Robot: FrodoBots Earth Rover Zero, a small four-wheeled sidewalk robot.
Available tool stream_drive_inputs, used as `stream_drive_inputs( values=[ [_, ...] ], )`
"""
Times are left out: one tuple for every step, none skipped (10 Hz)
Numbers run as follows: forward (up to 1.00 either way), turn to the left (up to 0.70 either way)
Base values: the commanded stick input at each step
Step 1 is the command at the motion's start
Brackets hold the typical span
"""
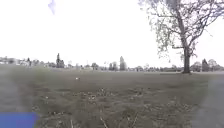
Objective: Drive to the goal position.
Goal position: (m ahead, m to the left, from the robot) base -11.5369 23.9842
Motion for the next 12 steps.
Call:
stream_drive_inputs(
  values=[
    [0.7, 0.0],
    [0.7, 0.0],
    [0.7, 0.0],
    [0.7, 0.03],
    [0.7, 0.27],
    [0.7, 0.27],
    [0.7, 0.27],
    [0.7, 0.27],
    [0.7, 0.27],
    [0.7, 0.27],
    [0.7, 0.27],
    [0.7, 0.27]
  ],
)
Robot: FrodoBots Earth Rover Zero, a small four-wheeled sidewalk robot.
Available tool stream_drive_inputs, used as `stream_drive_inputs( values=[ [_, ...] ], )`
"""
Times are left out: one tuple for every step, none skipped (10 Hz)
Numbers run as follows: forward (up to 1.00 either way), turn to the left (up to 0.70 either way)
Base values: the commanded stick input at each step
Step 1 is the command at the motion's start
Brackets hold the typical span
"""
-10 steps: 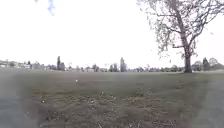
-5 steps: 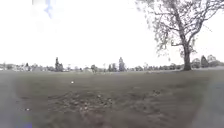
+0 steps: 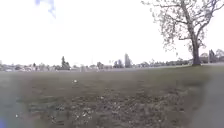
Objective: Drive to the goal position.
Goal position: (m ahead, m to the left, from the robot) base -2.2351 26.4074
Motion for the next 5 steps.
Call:
stream_drive_inputs(
  values=[
    [0.7, 0.27],
    [0.7, 0.27],
    [0.7, 0.27],
    [0.7, 0.27],
    [0.7, 0.27]
  ],
)
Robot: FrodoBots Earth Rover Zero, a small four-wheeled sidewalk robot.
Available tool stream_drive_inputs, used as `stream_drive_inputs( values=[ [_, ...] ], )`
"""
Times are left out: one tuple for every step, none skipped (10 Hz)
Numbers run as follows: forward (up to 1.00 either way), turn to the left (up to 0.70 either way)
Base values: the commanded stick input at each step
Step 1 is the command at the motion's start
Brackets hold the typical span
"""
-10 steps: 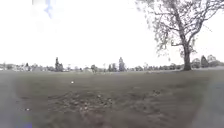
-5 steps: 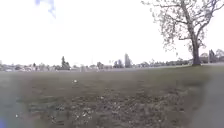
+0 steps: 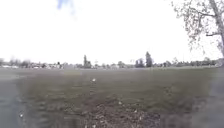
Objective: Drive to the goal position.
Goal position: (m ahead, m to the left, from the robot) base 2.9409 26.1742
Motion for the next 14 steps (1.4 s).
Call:
stream_drive_inputs(
  values=[
    [0.7, 0.27],
    [0.7, 0.27],
    [0.7, 0.27],
    [0.7, 0.27],
    [0.7, 0.27],
    [0.7, 0.27],
    [0.7, 0.27],
    [0.7, 0.27],
    [0.7, 0.27],
    [0.7, 0.27],
    [0.7, 0.27],
    [0.7, 0.27],
    [0.7, 0.27],
    [0.7, 0.27]
  ],
)
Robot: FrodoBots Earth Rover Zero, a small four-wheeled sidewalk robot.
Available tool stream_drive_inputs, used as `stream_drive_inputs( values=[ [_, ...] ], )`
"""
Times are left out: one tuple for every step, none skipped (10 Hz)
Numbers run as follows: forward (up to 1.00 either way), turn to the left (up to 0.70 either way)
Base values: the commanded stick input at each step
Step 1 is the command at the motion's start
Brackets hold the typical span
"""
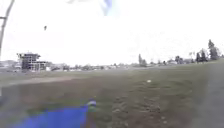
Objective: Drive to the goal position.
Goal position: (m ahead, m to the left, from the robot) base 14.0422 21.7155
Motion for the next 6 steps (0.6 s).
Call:
stream_drive_inputs(
  values=[
    [0.7, 0.27],
    [0.7, 0.27],
    [0.7, 0.27],
    [0.7, 0.27],
    [0.7, 0.27],
    [0.7, 0.27]
  ],
)
